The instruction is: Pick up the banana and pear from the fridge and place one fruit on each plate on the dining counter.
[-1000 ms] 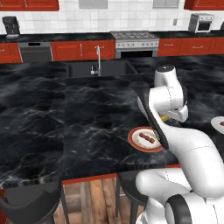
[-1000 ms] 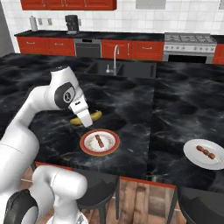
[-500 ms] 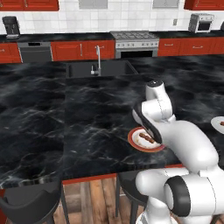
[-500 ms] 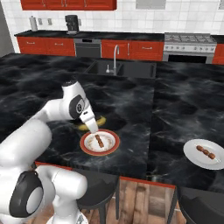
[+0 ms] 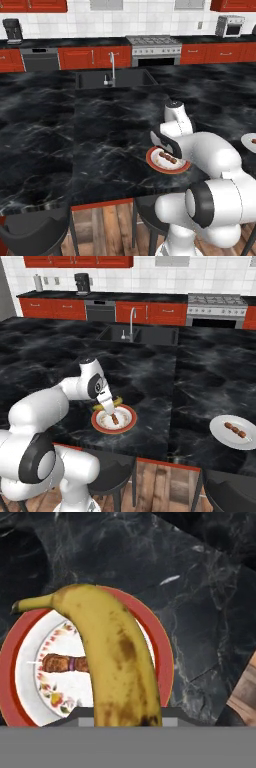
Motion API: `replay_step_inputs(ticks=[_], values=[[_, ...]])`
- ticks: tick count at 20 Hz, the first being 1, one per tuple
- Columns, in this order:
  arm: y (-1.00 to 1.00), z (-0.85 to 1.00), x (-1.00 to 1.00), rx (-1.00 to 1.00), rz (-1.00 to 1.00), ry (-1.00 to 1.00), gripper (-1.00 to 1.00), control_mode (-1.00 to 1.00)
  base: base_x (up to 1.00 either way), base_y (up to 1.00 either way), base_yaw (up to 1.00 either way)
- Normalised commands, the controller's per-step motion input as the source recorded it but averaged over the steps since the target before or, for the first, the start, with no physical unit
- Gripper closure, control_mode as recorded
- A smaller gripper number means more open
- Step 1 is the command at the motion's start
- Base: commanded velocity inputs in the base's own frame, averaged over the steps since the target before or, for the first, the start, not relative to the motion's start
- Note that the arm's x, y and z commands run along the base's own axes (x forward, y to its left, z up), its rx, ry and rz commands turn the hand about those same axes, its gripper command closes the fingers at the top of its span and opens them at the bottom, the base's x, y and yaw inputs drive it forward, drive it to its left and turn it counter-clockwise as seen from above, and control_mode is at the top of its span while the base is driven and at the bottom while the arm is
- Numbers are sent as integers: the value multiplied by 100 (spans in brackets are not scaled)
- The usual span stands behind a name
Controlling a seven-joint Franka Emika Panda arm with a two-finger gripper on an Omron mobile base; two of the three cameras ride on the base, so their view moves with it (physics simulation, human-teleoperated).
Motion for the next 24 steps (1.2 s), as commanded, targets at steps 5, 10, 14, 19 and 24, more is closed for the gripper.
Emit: replay_step_inputs(ticks=[5,10,14,19,24], values=[[-9,-36,24,10,0,0,100,-100,0,0,0],[-1,-35,14,3,0,0,100,-100,0,0,0],[0,-29,2,0,0,0,100,-100,0,0,0],[0,-24,8,0,0,1,100,-100,0,0,0],[0,-20,10,1,0,0,100,-100,0,0,0]])
